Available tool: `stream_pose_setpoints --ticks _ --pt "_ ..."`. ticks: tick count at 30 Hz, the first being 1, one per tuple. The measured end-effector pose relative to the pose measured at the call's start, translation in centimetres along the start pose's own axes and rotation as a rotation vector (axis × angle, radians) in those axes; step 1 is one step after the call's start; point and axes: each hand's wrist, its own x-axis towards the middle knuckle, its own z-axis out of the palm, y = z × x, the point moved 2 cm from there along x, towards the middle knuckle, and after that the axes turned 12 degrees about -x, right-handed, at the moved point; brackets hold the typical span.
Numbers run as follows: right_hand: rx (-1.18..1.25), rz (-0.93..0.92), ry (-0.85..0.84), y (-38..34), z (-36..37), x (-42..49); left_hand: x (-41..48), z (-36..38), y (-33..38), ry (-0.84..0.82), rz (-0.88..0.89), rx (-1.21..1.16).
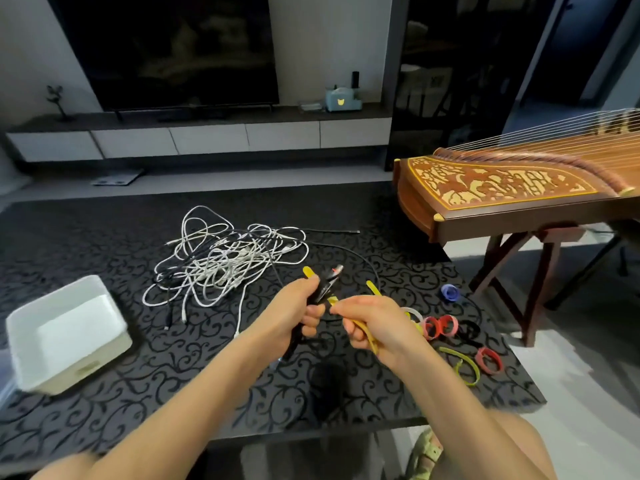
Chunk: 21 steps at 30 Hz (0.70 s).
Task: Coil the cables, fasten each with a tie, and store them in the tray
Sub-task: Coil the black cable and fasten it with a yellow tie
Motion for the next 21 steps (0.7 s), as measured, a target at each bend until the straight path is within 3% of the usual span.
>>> stream_pose_setpoints --ticks 6,11,16,21 --pt "0.003 -0.074 -0.047 -1.6 3.0 -2.2 -3.4 -1.5 1.1 0.136 0.369 0.139" --pt "0.066 -0.274 0.067 -2.3 3.0 -4.7 -5.2 -2.0 2.4 0.162 0.521 0.232" --pt "-0.054 -0.459 0.233 -2.5 2.1 -6.9 -6.2 -2.1 3.1 0.196 0.688 0.412" --pt "-0.176 -0.541 -0.032 -3.9 2.4 -7.5 -6.8 -1.7 2.5 0.1 0.743 0.804"
